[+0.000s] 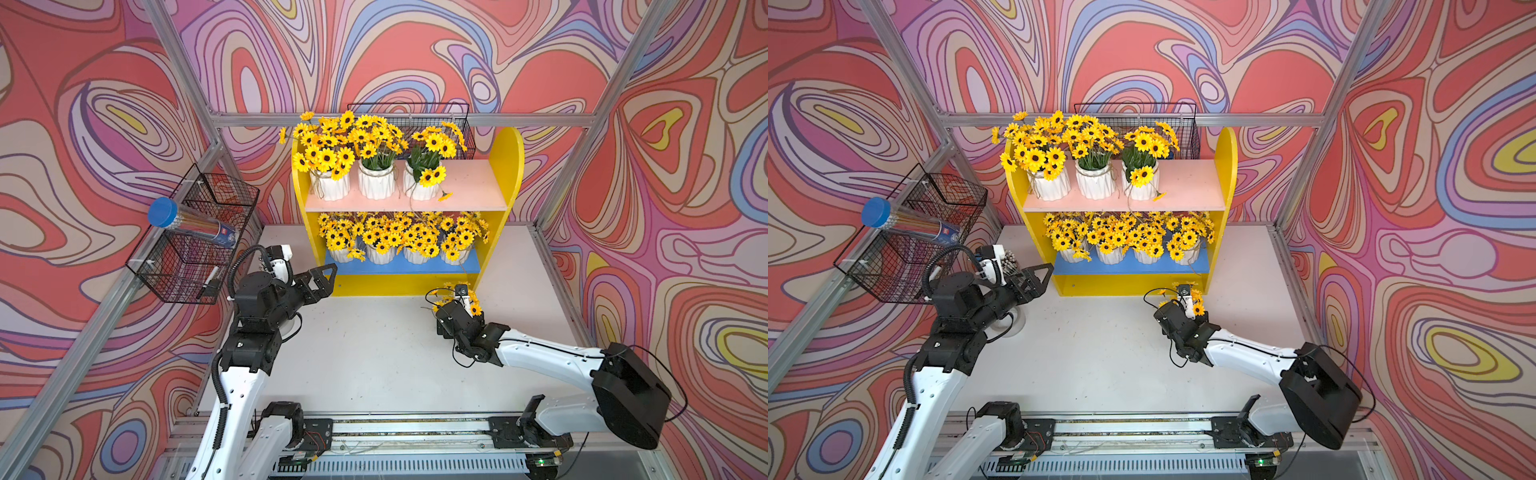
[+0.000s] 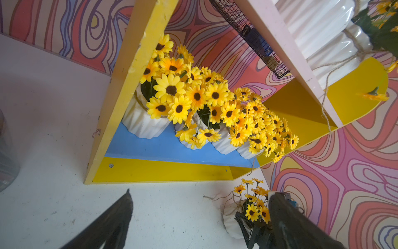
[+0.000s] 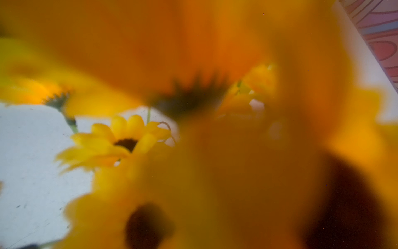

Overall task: Take the sunflower pots off the shelves
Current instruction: Place the sunflower pot at the center of the board.

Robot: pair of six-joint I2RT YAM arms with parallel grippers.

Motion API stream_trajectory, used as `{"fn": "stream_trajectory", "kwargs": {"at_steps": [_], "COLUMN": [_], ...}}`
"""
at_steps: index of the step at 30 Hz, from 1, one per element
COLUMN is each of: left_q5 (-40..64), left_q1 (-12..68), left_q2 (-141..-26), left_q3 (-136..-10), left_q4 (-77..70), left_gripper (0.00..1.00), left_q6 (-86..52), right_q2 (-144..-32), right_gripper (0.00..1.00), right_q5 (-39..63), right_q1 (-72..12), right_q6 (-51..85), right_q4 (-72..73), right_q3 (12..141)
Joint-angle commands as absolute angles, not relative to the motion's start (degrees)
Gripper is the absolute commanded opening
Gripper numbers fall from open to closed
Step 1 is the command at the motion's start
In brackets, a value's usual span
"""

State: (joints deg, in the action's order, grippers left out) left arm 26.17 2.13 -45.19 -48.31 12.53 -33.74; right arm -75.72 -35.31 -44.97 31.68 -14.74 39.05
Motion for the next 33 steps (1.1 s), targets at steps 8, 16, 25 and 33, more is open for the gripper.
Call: {"fn": "stream_trajectory", "kwargs": {"at_steps": [8, 16, 25, 33], "left_q5": [26.9, 26.6, 26.9, 26.9], "left_q1": [1.8, 1.7, 1.8, 1.8], "left_q2": [-45.3, -45.4, -45.4, -45.5], "left_q3": [-47.6, -47.6, -47.6, -47.6], "left_q4": [10.9, 10.9, 10.9, 11.0], "left_gripper": [1.00, 1.00, 1.00, 1.00], "left_q6": [-34.7, -34.6, -34.6, -34.5], "right_q2": [-75.1, -77.8, -80.7, -79.3], "right_gripper": [0.62, 0.61, 0.73, 0.98], "right_q5": [-36.2, -35.8, -32.9, -30.8], "right_q1": [-44.9, -44.9, -44.9, -44.9], "right_q6": [31.5, 31.4, 32.7, 31.2], "right_q4": [-12.0, -8.1, -6.5, -6.2], "right_q3": [37.9, 36.3, 35.3, 35.2]}}
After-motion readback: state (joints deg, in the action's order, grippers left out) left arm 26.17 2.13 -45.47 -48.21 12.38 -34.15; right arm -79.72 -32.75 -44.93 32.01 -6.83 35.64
